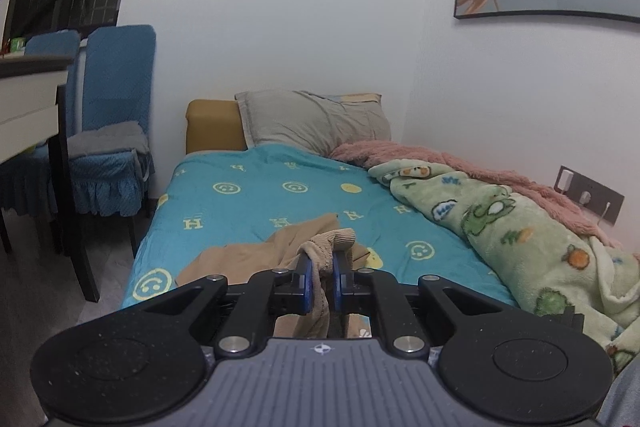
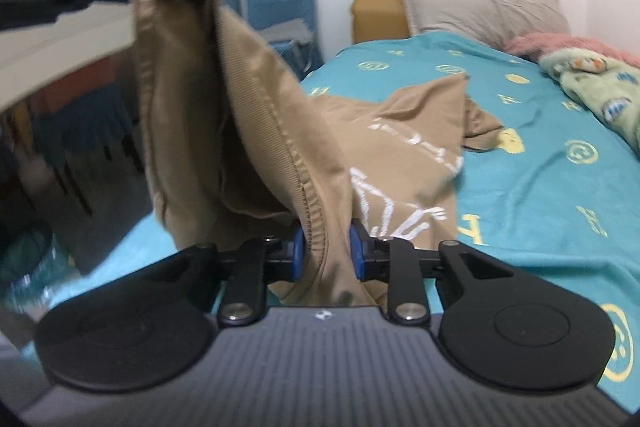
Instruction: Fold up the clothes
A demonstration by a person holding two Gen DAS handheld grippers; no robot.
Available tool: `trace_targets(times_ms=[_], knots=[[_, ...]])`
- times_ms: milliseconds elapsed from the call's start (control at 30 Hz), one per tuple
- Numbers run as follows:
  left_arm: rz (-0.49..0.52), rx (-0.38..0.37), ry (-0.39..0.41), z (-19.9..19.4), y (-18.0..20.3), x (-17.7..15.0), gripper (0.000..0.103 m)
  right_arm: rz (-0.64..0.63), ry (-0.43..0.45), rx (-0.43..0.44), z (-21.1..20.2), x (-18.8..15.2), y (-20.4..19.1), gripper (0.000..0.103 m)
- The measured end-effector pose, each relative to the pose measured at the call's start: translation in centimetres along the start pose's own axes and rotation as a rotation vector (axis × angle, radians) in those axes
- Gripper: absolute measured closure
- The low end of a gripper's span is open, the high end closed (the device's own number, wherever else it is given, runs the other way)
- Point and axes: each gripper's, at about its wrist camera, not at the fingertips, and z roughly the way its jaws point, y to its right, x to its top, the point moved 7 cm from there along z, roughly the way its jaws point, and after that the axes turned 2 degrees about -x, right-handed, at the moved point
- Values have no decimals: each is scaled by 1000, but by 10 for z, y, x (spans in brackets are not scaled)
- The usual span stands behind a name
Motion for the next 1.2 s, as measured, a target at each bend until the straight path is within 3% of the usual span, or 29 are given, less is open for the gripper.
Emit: trace_targets(times_ms=[400,633,767,933,1033,1100,1167,1200], knots=[[76,-35,-29,-2,36,4,92,324,157,-137,-38,24,78,88],[93,-39,-40,6,36,-16,92,284,282,-266,-63,37,95,88],[80,-10,-26,13,26,-30,92,182,354,-294,-77,46,87,88],[32,3,-18,19,8,-46,92,196,271,-234,-62,41,90,88],[-30,-6,-7,19,-7,-52,92,331,170,-118,-45,29,95,86],[-79,-22,11,16,-16,-52,92,405,148,-73,-41,24,98,80],[-115,-33,35,11,-23,-49,92,465,131,-48,-38,21,101,63],[-127,-37,49,9,-26,-48,92,487,125,-47,-37,21,103,39]])
